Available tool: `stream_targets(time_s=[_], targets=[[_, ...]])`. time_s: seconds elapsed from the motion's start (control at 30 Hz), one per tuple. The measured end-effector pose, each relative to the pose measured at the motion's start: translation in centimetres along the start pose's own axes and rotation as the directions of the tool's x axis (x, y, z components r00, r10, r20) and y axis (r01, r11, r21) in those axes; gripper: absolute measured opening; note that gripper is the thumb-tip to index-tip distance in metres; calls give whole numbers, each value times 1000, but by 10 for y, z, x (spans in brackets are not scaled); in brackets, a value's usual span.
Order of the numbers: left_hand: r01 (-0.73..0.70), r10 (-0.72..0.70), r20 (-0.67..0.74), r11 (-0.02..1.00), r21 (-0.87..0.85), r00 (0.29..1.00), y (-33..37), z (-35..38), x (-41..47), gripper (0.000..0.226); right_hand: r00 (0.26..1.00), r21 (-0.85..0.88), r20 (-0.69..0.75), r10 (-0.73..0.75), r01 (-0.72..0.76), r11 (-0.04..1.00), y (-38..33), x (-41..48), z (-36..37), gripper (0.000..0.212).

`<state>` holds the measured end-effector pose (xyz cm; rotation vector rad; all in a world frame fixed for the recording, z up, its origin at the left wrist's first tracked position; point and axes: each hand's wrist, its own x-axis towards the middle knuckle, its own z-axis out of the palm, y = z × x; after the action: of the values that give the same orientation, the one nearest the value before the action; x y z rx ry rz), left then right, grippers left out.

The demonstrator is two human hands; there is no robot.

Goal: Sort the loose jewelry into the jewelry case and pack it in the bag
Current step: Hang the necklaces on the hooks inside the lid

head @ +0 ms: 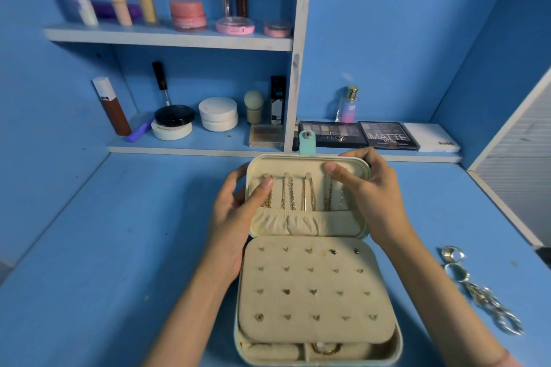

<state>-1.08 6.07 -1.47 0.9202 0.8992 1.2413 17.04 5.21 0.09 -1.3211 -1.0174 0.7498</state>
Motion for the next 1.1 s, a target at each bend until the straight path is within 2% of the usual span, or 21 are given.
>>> stream_targets(time_s=[0.3,0.6,0.67,0.77,0.87,0.93,1.1], targets=[[-98,107,-48,982,162,993,6,6,7,16,995,-40,-27,-93,92,995,3,-4,-1,21],[-125,146,-80,967,222,986,10,11,18,8,982,-212,-5,-188,183,960,1,-5,-2,16],[-129,149,-68,962,241,986,10,12,18,8,973,-309,48,-227,231,923,-2,-6,-2,18],[-125,136,-23,954,272,990,13,11,17,12,954,-427,105,-281,299,854,-6,-7,0,34],[-164,139,103,936,312,985,18,8,16,31,939,-483,75,-336,329,812,-7,-6,3,41],[-194,146,155,910,367,977,20,8,14,34,929,-503,54,-367,343,794,-6,-5,4,41],[-241,208,125,886,397,970,19,10,15,25,909,-507,8,-416,363,782,-4,-5,9,36]])
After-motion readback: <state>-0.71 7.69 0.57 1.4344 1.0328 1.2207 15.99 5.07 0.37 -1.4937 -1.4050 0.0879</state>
